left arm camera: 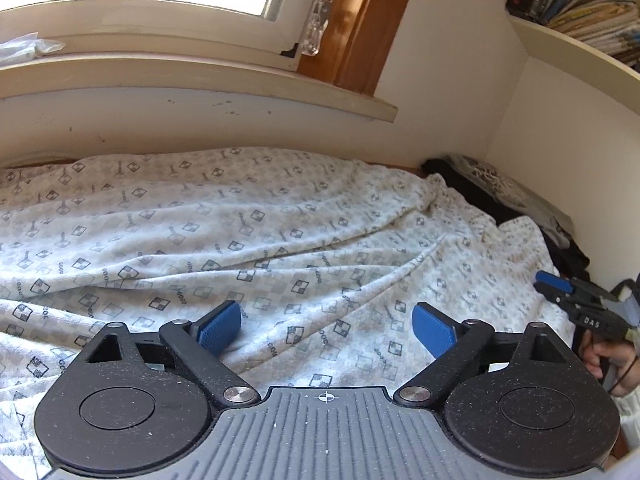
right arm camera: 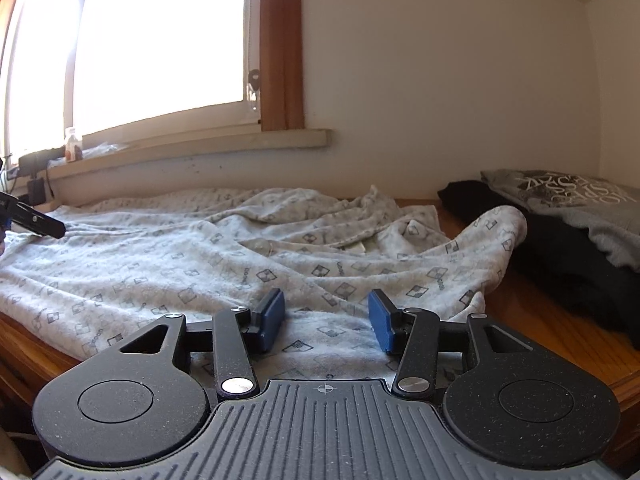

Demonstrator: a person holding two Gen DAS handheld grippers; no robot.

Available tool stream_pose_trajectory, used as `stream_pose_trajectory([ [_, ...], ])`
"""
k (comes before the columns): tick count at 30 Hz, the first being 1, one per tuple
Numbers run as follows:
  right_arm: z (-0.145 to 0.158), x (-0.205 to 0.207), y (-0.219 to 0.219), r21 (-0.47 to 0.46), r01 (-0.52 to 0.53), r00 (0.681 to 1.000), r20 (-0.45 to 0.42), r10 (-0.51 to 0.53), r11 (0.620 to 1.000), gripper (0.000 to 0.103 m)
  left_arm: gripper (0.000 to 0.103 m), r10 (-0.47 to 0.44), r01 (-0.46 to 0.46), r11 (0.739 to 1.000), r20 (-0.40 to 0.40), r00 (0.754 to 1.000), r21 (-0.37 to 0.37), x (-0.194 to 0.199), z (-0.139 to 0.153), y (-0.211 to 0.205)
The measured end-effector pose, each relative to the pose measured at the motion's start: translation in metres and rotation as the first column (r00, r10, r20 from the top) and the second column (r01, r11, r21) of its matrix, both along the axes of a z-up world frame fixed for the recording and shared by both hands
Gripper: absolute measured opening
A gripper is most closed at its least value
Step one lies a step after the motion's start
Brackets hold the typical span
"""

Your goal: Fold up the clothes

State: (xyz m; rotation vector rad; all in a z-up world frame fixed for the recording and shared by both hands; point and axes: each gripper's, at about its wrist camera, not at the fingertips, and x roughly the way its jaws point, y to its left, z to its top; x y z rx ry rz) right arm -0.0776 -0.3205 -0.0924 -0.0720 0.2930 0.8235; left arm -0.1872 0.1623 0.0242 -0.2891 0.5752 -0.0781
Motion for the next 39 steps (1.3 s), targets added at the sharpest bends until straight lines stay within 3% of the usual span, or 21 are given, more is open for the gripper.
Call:
stream_pose_trajectory([
  [4,0.005,0.002,0.003,-0.025,0.009,1.000,-0.014,-0.009,1.000,0.051,0.095,0.016,-0.016,1.000,0.015,1.000,-0.013,-0.003,0.001,0.003],
  [5,0.008,0.003,0.004,-0.036,0.020,1.000,-0.024,-0.021,0.999,0.058,0.095,0.020,-0.020,1.000,0.026,0.999,-0.017,-0.004,0.002,0.005],
  [6,0.013,0.003,0.005,-0.036,0.021,0.999,-0.024,-0.022,0.999,0.061,0.103,0.024,-0.023,0.999,0.037,0.999,-0.022,-0.006,0.003,0.006],
  [7,0.018,0.003,0.006,-0.030,0.014,1.000,-0.020,-0.015,0.999,0.062,0.103,0.028,-0.027,0.999,0.048,0.998,-0.026,-0.007,0.004,0.007],
  [10,0.039,-0.002,0.017,0.008,-0.048,0.999,-0.016,0.048,0.999,0.067,0.103,0.042,-0.037,0.998,0.087,0.995,-0.049,-0.014,0.007,0.014],
  [13,0.059,-0.010,0.043,0.021,-0.155,0.988,0.005,0.155,0.988,0.085,0.103,0.092,-0.082,0.992,0.106,0.990,-0.097,-0.025,0.013,0.030],
  [16,0.074,-0.022,0.077,0.012,-0.267,0.963,0.047,0.266,0.964,0.091,0.103,0.155,-0.147,0.986,0.125,0.980,-0.076,-0.047,0.024,0.052],
  [20,0.087,-0.040,0.134,-0.079,-0.378,0.916,0.116,0.385,0.923,0.100,0.103,0.238,-0.233,0.971,0.152,0.959,-0.050,-0.076,0.039,0.082],
  [23,0.093,-0.054,0.175,-0.132,-0.434,0.877,0.165,0.452,0.891,0.103,0.103,0.289,-0.288,0.957,0.121,0.950,-0.028,-0.098,0.041,0.106],
  [27,0.097,-0.065,0.230,-0.183,-0.505,0.834,0.147,0.532,0.843,0.103,0.103,0.356,-0.358,0.933,0.090,0.930,0.016,-0.124,0.043,0.136],
  [29,0.095,-0.066,0.262,-0.188,-0.550,0.819,0.070,0.570,0.814,0.103,0.103,0.398,-0.401,0.915,0.061,0.915,0.047,-0.129,0.040,0.146],
  [31,0.090,-0.062,0.297,-0.165,-0.606,0.795,-0.080,0.601,0.779,0.096,0.103,0.406,-0.409,0.911,0.059,0.912,0.052,-0.131,0.036,0.155],
  [35,0.080,-0.073,0.353,-0.200,-0.659,0.752,-0.157,0.641,0.725,0.055,0.103,0.401,-0.401,0.916,0.073,0.913,-0.008,-0.135,0.026,0.174],
  [39,0.075,-0.085,0.394,-0.242,-0.704,0.709,-0.197,0.677,0.667,0.045,0.103,0.408,-0.407,0.913,0.044,0.912,-0.029,-0.135,0.019,0.183],
])
